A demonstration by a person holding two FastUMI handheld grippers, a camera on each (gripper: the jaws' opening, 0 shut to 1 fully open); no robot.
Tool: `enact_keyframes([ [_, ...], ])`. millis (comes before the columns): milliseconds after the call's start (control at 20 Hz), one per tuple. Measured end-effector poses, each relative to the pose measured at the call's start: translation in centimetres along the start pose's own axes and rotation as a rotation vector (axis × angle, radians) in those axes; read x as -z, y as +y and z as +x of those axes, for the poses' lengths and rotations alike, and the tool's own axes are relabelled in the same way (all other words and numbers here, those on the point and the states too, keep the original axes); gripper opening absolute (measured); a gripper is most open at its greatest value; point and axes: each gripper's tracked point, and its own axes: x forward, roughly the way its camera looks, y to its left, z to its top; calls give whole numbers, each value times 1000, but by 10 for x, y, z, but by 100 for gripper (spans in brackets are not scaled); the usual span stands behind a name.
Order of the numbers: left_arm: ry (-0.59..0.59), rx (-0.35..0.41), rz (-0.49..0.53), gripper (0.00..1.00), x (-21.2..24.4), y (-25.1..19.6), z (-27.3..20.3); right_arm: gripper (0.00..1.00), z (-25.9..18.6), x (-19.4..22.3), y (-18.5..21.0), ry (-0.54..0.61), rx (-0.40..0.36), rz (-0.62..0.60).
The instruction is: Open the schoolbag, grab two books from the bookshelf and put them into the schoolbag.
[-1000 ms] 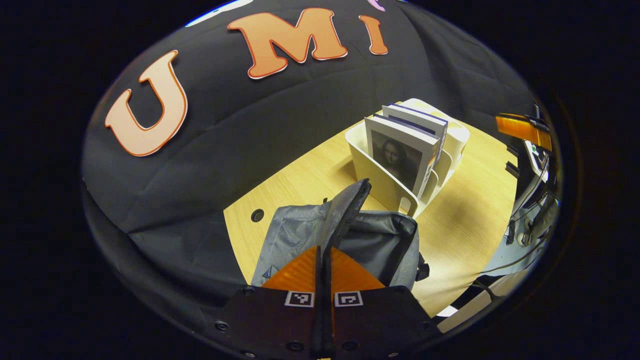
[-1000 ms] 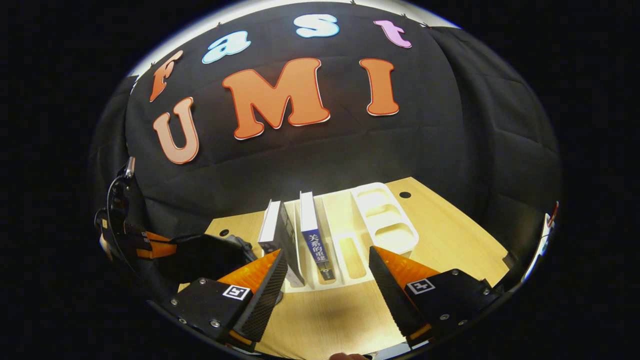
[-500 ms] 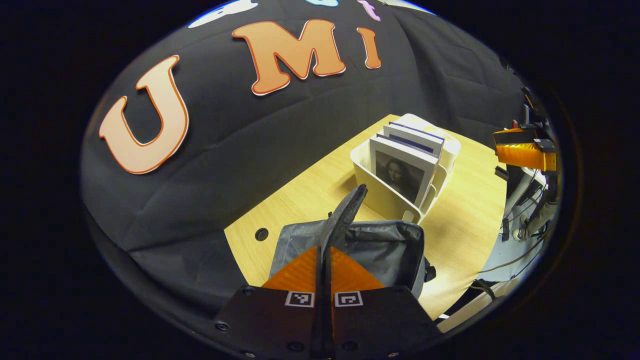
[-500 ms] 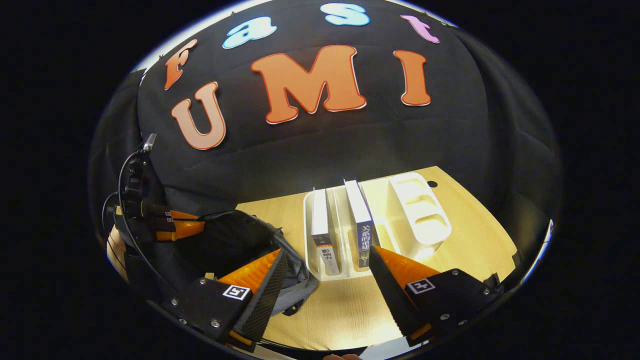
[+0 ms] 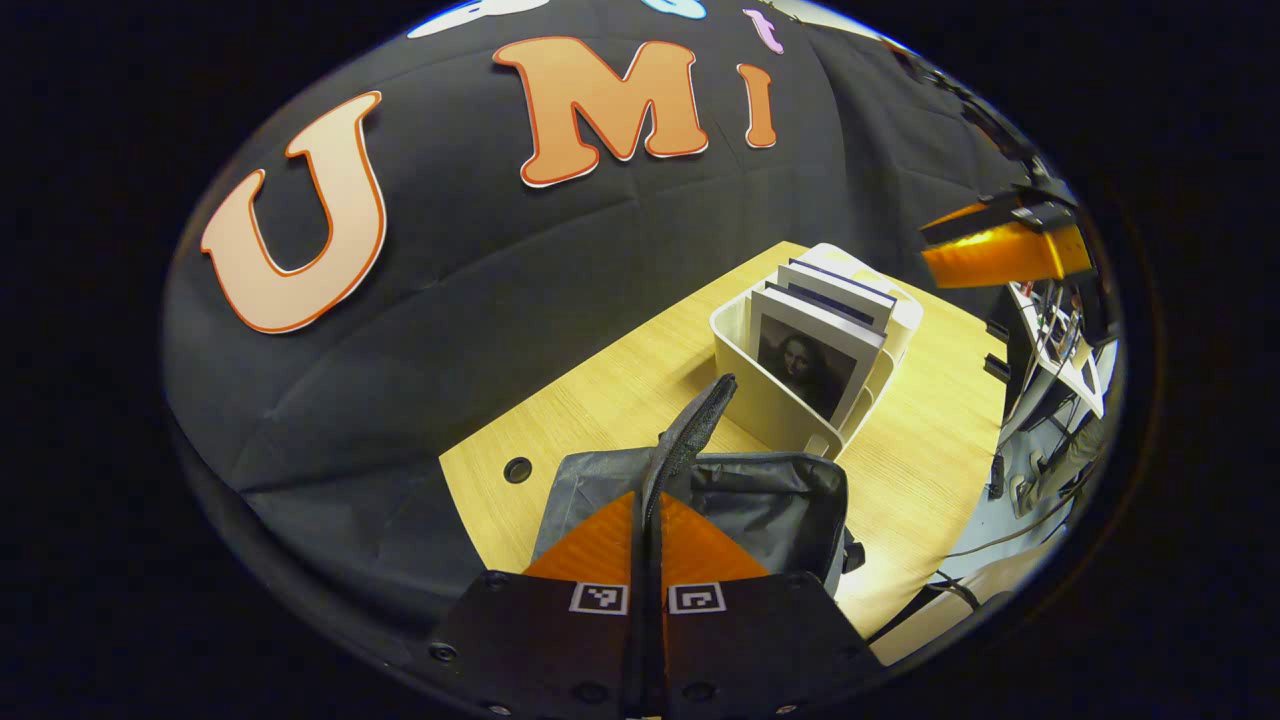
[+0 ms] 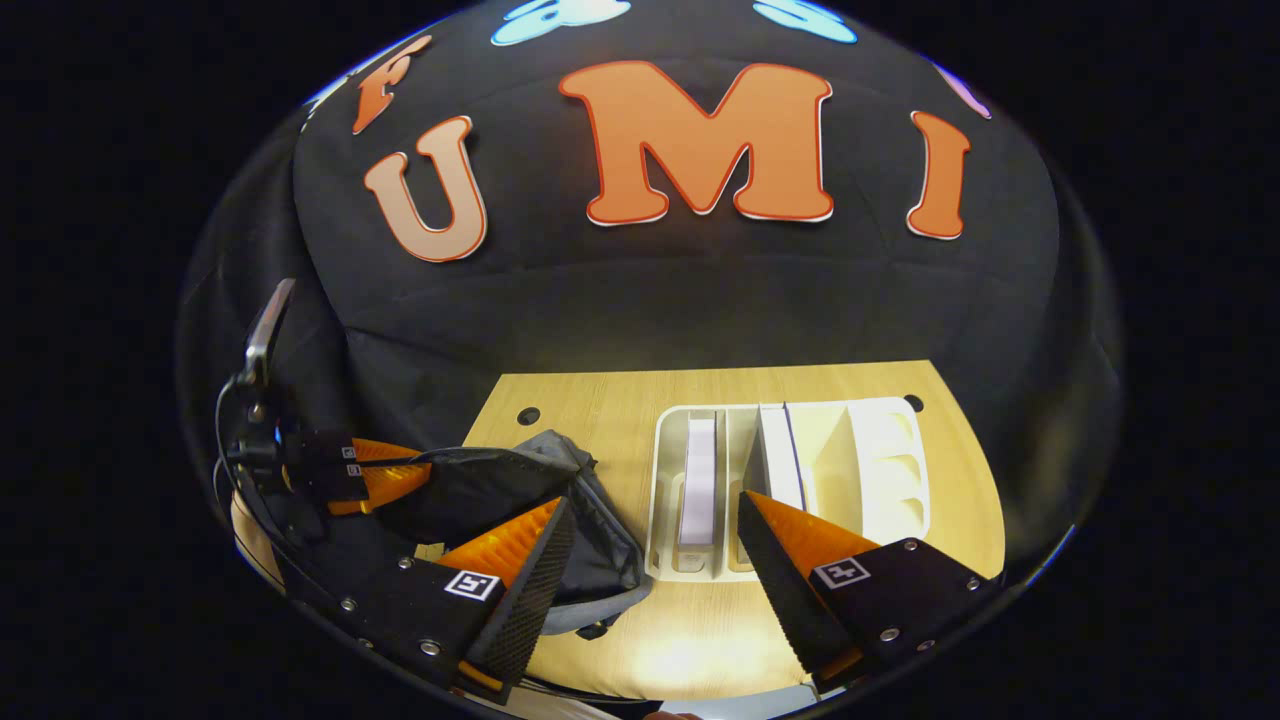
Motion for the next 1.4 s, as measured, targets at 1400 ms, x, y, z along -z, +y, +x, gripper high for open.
enact_keyframes([
  [1400, 83, -40, -81, 1, 5, -6, 7, 71, 174, 52, -48, 534, 133, -2],
])
